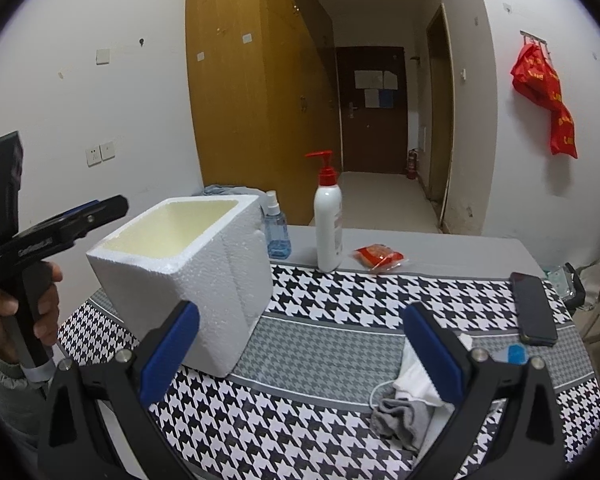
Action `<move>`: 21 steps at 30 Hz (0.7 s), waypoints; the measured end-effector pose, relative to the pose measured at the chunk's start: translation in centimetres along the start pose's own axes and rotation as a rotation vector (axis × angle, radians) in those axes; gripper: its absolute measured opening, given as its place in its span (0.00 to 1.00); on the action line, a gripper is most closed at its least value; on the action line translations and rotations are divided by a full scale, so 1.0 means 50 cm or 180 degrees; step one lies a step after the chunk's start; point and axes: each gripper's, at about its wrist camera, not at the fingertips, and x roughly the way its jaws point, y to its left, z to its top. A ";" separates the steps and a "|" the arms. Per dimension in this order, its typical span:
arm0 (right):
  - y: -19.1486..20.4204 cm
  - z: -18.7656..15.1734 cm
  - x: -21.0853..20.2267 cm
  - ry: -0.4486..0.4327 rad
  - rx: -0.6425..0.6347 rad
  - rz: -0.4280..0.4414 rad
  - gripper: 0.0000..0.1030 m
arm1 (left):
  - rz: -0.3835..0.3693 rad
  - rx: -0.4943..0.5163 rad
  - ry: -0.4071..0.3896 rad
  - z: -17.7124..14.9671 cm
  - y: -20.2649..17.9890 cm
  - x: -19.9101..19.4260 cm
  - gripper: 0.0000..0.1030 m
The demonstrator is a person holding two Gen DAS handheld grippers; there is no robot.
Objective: Organize soft objects
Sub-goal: 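Withdraw both tools from the foam box, then move both tools toward the white towel and soft items on the table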
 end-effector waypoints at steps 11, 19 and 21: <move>-0.019 -0.021 -0.056 -0.0070 0.0044 -0.0069 1.00 | -0.0039 0.0019 -0.0108 -0.025 -0.041 -0.061 0.98; -0.021 -0.048 -0.095 -0.0140 0.0008 -0.0227 1.00 | 0.0010 0.0034 -0.0240 -0.062 -0.066 -0.091 0.99; -0.022 -0.053 -0.105 -0.0173 0.0000 -0.0261 1.00 | 0.0045 0.0024 -0.0261 -0.071 -0.067 -0.098 0.99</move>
